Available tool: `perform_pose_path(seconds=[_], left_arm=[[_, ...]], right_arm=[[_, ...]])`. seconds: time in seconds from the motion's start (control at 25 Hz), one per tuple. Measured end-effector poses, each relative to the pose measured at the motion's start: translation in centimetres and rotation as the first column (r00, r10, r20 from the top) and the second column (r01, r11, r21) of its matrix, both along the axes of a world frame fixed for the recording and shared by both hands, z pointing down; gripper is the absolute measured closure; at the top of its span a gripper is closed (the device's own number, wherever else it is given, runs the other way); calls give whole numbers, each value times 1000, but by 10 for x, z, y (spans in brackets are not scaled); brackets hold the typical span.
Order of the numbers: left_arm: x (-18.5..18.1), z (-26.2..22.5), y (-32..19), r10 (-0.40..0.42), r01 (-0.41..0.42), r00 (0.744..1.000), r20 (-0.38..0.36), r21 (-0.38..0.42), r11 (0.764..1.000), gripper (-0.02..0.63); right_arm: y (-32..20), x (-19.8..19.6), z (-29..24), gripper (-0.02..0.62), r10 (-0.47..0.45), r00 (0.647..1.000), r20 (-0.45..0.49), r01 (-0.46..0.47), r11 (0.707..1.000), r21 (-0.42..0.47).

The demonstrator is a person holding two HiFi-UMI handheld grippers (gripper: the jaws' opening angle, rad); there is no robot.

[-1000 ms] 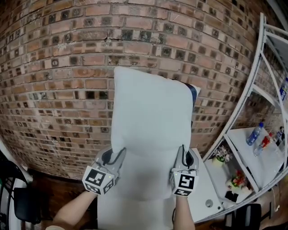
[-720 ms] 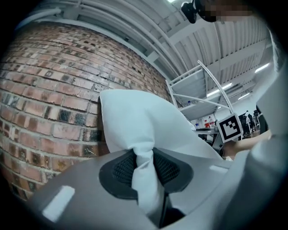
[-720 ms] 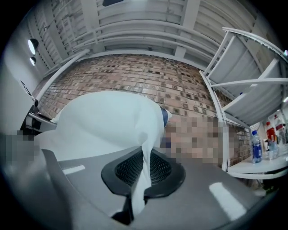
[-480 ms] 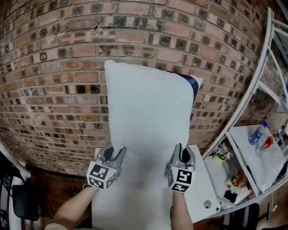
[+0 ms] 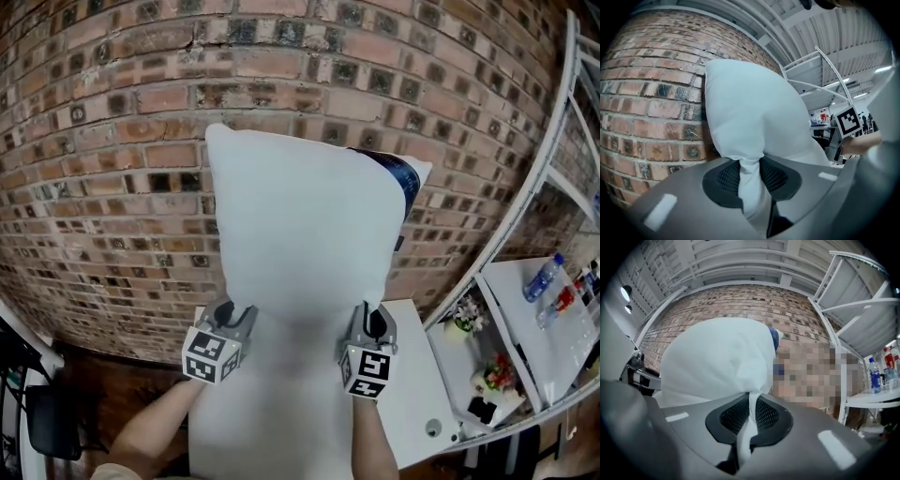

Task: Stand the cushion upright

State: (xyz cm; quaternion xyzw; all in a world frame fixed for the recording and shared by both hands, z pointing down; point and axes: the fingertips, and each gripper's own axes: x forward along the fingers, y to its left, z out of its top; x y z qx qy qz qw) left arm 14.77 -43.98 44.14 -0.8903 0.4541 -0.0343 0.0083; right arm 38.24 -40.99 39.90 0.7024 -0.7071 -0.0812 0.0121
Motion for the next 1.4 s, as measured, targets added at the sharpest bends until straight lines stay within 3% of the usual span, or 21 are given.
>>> perform_pose_path(seconds=[0.28, 0.48, 1.4], left_arm=[[0, 13, -10, 26, -27, 999, -32, -55, 998, 460], [-9, 15, -4, 25, -31, 996, -81, -64, 997, 374], [-31, 4, 46, 29, -34, 994, -101, -53, 998, 359]], right_arm=[[-7, 1, 8, 546, 16, 1000, 8, -16, 1000, 0], [-2, 3, 11, 491, 32, 999, 4, -32, 999, -8], [54, -2, 6, 451, 75, 997, 19, -75, 997, -31]])
